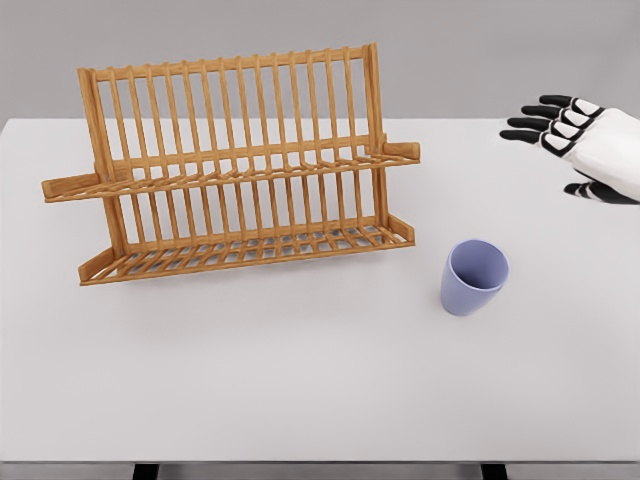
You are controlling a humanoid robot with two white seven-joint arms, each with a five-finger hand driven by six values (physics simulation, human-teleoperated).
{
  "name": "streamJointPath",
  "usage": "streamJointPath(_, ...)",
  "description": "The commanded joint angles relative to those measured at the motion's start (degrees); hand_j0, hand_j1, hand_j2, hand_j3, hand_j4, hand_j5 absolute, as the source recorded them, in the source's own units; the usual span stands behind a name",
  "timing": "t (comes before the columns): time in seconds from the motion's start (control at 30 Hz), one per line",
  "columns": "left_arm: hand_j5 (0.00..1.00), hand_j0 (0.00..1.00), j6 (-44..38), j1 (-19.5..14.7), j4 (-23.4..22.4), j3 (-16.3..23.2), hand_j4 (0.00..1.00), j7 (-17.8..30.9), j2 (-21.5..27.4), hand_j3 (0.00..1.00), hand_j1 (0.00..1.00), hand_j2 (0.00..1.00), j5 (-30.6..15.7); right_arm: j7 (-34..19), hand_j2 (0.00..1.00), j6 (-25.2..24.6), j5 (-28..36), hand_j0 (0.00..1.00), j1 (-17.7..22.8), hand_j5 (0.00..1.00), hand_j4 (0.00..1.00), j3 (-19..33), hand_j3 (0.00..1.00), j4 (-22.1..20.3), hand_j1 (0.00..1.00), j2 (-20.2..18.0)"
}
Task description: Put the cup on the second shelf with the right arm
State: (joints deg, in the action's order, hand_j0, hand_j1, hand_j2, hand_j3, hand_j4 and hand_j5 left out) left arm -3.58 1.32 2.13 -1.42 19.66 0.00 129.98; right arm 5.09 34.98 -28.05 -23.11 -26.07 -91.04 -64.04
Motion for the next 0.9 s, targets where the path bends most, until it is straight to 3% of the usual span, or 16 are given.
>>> streamJointPath(0.0,1.00,1.00,-0.03,0.00,-0.02,0.01,1.00,0.02,0.00,1.00,1.00,1.00,0.02,0.00,1.00,0.02,0.36,1.00,0.00,1.00,1.00,0.14,1.00,3.67,1.00,1.99)
streamJointPath(0.1,1.00,1.00,-0.03,0.00,-0.02,0.01,1.00,0.02,0.00,1.00,1.00,1.00,0.02,-0.17,1.00,0.02,0.36,1.00,0.09,1.00,1.00,1.98,1.00,4.46,1.00,4.10)
streamJointPath(0.17,1.00,1.00,-0.03,0.00,-0.02,0.01,1.00,0.02,0.00,1.00,1.00,1.00,0.02,-6.13,1.00,0.02,0.80,1.00,0.00,1.00,1.00,2.51,1.00,4.11,1.00,5.32)
streamJointPath(0.23,1.00,1.00,-0.03,0.00,-0.02,0.01,1.00,0.02,0.00,1.00,1.00,1.00,0.02,-11.50,1.00,0.02,8.79,1.00,0.70,1.00,1.00,4.80,1.00,4.20,1.00,6.12)
streamJointPath(0.3,1.00,1.00,-0.03,0.00,-0.02,0.01,1.00,0.02,0.00,1.00,1.00,1.00,0.02,-16.25,1.00,0.02,18.72,1.00,2.72,1.00,1.00,4.97,1.00,4.20,1.00,4.72)
streamJointPath(0.5,1.00,1.00,-0.03,0.00,-0.02,0.01,1.00,0.02,0.00,1.00,1.00,1.00,0.02,-17.05,1.00,0.02,34.72,1.00,5.80,1.00,1.00,4.71,1.00,3.58,1.00,-3.02)
streamJointPath(0.63,1.00,1.00,-0.03,0.00,-0.02,0.01,1.00,0.02,0.00,1.00,1.00,1.00,0.02,-17.40,1.00,0.02,37.71,1.00,9.84,1.00,1.00,4.71,1.00,3.23,1.00,-3.98)
streamJointPath(0.77,1.00,1.00,-0.03,0.00,-0.02,0.01,1.00,0.02,0.00,1.00,1.00,1.00,0.02,-17.66,1.00,0.02,44.65,1.00,13.88,1.00,1.00,4.71,1.00,3.32,1.00,-4.69)
streamJointPath(0.87,1.00,1.00,-0.03,0.00,-0.02,0.01,1.00,0.02,0.00,1.00,1.00,1.00,0.02,-24.95,1.00,0.02,50.98,1.00,16.61,1.00,1.00,4.62,1.00,3.41,1.00,-4.07)
